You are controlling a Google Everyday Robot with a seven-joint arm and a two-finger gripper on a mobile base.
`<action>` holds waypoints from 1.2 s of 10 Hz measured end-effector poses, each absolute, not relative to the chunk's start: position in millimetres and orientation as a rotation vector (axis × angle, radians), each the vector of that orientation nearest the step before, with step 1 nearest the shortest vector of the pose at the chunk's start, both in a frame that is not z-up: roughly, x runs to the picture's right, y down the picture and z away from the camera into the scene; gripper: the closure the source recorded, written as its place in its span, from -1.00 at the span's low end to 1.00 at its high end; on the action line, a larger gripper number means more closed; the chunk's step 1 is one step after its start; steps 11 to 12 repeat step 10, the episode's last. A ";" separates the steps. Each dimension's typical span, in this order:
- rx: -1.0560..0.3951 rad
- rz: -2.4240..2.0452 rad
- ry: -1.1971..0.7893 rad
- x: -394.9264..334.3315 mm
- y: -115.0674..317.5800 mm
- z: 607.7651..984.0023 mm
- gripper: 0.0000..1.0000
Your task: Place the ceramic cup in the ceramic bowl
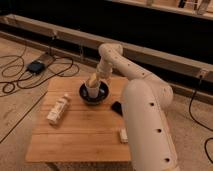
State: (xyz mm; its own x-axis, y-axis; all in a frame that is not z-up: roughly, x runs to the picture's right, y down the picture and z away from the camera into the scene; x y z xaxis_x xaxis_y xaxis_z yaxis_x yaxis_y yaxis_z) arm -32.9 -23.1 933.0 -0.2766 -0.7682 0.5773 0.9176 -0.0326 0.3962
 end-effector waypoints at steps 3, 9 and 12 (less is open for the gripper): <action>-0.211 -1.685 -0.824 -35.2 -42.1 915.3 -0.60; -0.215 -1.740 -0.778 -24.5 -59.7 894.6 -0.60; -0.215 -1.739 -0.778 -24.3 -60.0 894.4 -0.60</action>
